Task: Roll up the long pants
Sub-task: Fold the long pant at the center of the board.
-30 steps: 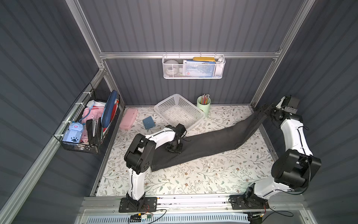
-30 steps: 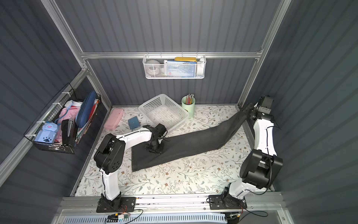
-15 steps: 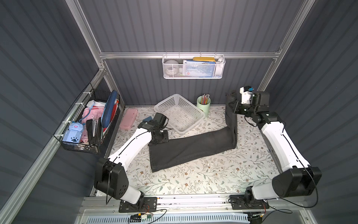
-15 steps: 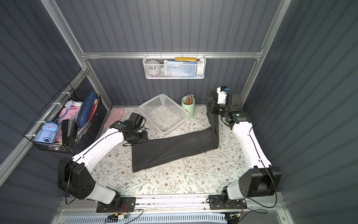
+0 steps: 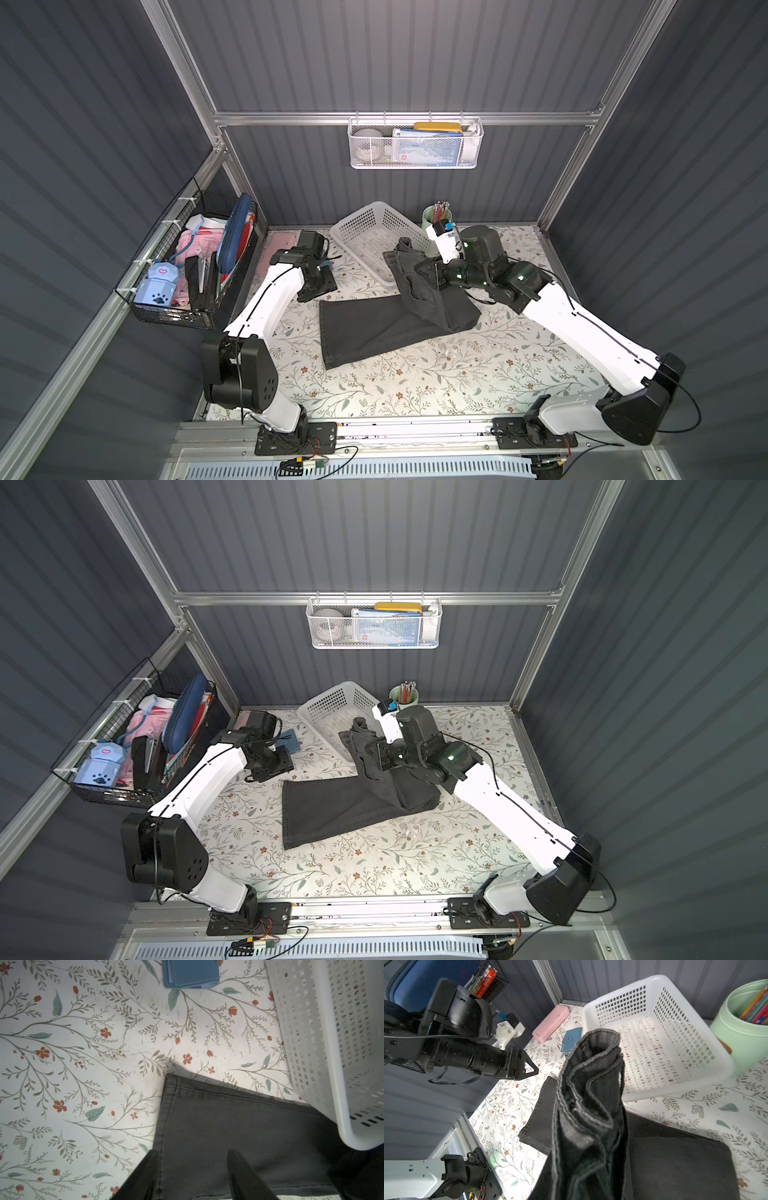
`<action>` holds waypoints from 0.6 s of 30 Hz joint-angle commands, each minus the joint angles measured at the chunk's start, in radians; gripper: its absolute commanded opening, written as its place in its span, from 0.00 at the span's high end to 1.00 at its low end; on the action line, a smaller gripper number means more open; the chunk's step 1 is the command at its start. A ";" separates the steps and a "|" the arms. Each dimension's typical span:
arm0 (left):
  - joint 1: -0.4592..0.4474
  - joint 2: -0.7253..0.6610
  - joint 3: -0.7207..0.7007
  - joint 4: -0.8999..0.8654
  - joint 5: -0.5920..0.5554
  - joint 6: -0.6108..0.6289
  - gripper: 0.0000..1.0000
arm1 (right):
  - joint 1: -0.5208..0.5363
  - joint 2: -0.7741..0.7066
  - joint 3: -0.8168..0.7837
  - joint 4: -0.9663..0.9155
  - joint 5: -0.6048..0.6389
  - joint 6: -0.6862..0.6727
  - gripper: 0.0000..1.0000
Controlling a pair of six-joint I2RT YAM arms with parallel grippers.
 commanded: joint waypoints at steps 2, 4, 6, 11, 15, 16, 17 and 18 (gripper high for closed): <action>-0.001 0.013 -0.001 0.049 0.039 -0.024 0.44 | 0.084 0.110 0.089 0.113 0.136 0.031 0.96; -0.001 0.008 -0.011 0.052 0.061 -0.035 0.44 | 0.113 0.167 0.139 0.121 0.208 0.018 0.96; -0.001 0.000 -0.019 0.056 0.093 -0.044 0.44 | 0.132 0.204 0.171 0.146 0.249 0.022 0.96; 0.017 -0.062 -0.061 0.062 0.069 -0.080 0.43 | 0.207 0.226 0.165 0.265 0.290 0.020 0.96; 0.048 -0.113 -0.091 0.061 0.059 -0.107 0.43 | 0.275 0.194 0.041 0.457 0.246 0.024 0.95; 0.055 -0.123 -0.097 0.060 0.053 -0.110 0.43 | 0.287 0.200 0.031 0.472 0.220 0.024 0.95; 0.061 -0.131 -0.105 0.060 0.043 -0.118 0.43 | 0.298 0.214 0.026 0.480 0.196 0.017 0.95; 0.069 -0.138 -0.113 0.060 0.039 -0.123 0.43 | 0.308 0.225 0.018 0.495 0.192 0.009 0.95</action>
